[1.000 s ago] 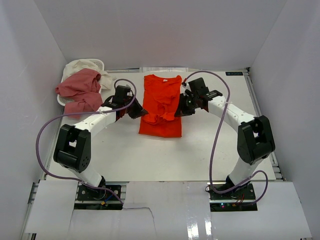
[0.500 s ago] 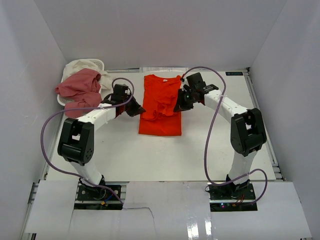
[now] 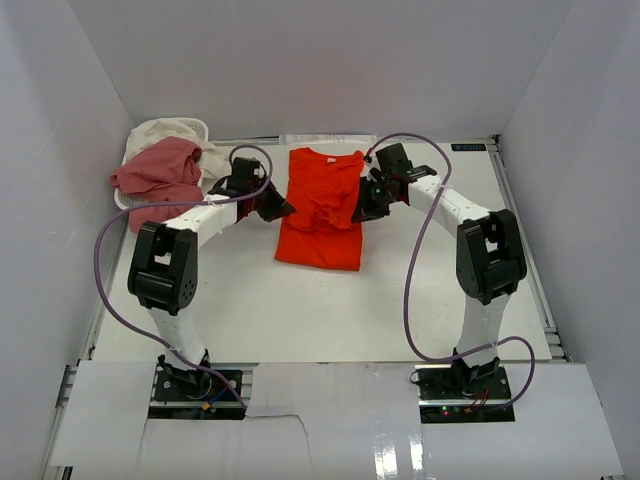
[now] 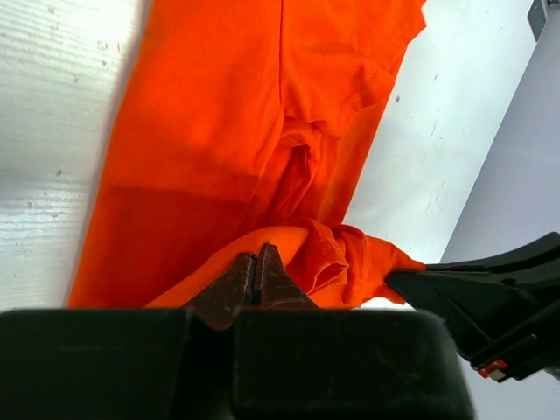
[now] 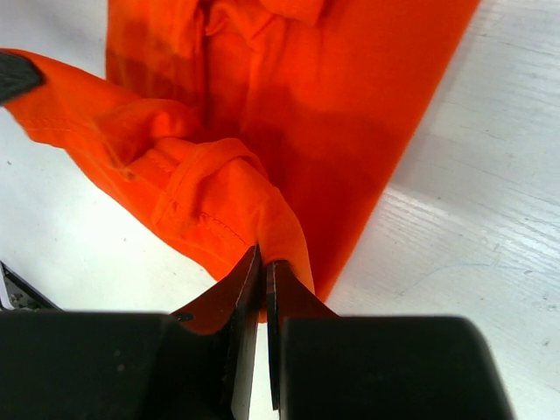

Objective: Fold and stack the t-shirts

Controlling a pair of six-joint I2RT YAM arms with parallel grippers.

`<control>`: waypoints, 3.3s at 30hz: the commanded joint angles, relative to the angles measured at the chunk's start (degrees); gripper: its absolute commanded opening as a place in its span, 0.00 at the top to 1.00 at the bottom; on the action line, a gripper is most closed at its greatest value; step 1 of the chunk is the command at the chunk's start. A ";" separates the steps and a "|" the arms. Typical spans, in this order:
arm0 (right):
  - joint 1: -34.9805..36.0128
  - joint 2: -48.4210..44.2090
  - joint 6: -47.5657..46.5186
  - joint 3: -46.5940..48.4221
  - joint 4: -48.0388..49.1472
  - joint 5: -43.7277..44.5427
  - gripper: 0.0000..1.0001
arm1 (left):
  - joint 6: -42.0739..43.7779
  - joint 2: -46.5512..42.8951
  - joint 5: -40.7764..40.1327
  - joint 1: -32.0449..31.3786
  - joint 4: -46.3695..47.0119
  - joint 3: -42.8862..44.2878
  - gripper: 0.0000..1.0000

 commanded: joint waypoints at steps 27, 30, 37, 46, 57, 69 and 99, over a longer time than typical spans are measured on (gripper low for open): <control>-1.62 8.44 -3.79 14.13 -0.31 1.80 0.66 | -0.51 -0.24 1.93 4.62 6.40 0.83 0.25; -1.62 6.25 -4.50 13.70 -0.23 4.87 0.65 | 0.81 -3.13 -0.97 5.50 5.08 2.06 0.15; -1.53 -4.03 -1.87 -0.61 10.04 -2.31 0.69 | 3.54 -12.10 1.64 5.42 5.25 -0.21 0.19; 1.53 -2.21 6.66 -12.93 26.47 -15.24 0.92 | 2.30 -17.39 16.05 1.30 21.57 -21.74 1.00; 5.85 8.25 13.08 -10.22 36.78 -18.25 0.92 | 4.86 -12.99 16.34 -2.67 27.84 -26.24 1.00; 7.08 13.18 13.08 -6.34 37.39 -15.43 0.92 | 6.35 -2.71 18.01 -4.86 31.71 -22.90 1.00; 4.63 23.01 8.43 10.15 28.80 -6.73 0.92 | 7.93 4.06 7.64 -9.61 32.68 -31.77 1.00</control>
